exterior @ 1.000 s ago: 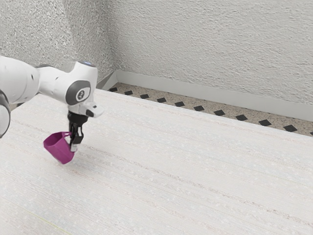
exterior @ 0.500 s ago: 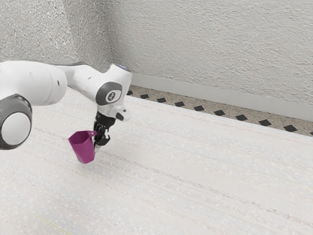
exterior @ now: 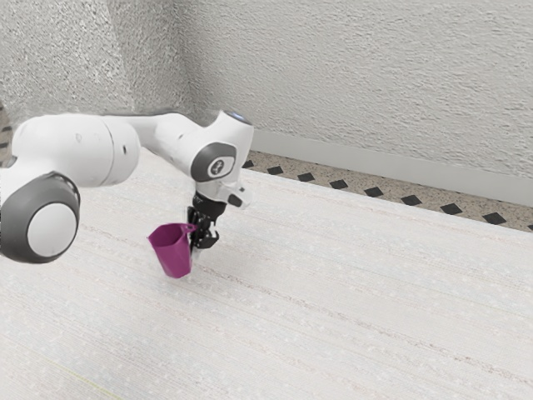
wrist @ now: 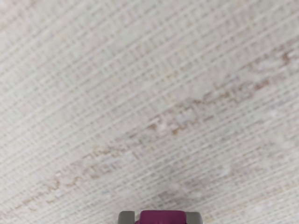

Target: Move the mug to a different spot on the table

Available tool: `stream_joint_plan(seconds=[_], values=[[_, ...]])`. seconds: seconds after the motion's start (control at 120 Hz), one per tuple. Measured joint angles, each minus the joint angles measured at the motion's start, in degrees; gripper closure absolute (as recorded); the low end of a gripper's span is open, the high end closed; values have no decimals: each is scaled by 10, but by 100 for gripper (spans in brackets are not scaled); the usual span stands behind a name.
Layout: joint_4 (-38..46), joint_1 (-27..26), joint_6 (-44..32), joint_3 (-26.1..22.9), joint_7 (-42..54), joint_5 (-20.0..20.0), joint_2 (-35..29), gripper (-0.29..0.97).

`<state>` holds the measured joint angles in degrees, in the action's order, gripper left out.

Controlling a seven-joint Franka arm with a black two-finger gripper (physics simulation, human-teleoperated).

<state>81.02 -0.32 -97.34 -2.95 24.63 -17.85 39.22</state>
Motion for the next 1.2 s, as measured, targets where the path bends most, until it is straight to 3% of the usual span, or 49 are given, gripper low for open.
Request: stream_joint_plan(seconds=[1.2], values=[[-142,10,7,-20,-66,1,107,79]])
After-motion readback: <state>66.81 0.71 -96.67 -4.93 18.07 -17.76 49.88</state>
